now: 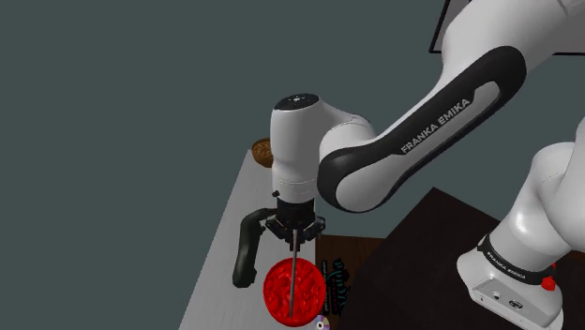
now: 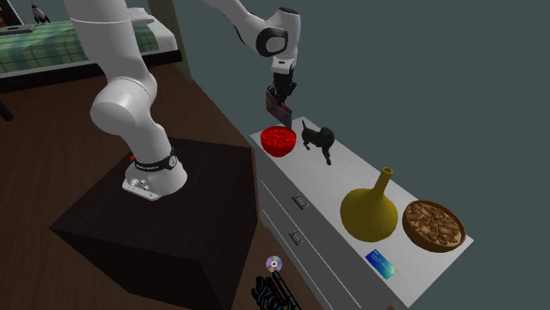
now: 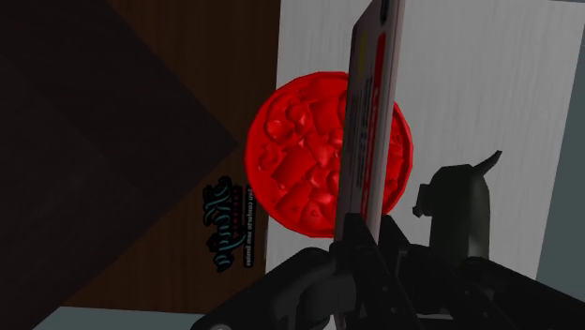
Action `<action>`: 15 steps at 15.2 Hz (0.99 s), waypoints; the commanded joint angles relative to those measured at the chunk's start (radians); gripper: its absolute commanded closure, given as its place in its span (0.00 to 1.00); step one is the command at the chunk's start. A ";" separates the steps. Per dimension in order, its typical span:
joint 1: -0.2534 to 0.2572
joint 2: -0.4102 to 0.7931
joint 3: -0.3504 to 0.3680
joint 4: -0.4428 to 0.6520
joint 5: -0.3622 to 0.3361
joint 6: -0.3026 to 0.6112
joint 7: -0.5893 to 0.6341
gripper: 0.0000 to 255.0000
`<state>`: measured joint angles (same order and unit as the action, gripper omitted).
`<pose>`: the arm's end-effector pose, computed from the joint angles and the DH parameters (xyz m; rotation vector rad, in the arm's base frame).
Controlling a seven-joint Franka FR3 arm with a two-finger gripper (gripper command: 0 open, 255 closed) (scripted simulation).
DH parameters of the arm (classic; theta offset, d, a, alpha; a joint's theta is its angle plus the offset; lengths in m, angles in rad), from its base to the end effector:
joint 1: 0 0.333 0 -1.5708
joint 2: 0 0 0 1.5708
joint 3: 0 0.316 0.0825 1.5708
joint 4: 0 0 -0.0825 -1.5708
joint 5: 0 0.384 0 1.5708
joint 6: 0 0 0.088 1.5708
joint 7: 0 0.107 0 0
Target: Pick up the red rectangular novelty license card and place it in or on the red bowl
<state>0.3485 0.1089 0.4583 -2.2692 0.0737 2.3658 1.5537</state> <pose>0.3652 0.3819 0.3157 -2.8564 1.2109 0.1444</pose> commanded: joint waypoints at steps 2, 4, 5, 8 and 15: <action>0.004 0.031 -0.003 -0.012 -0.017 0.041 0.010 1.00; 0.007 0.053 -0.006 -0.017 -0.029 0.067 0.017 1.00; 0.009 0.064 -0.007 -0.020 -0.035 0.080 0.021 1.00; 0.014 0.098 -0.014 -0.026 -0.055 0.118 0.032 1.00; 0.033 0.185 -0.039 -0.033 -0.108 0.205 0.062 1.00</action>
<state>0.3785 0.2851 0.4220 -2.2959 -0.0286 2.5554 1.6113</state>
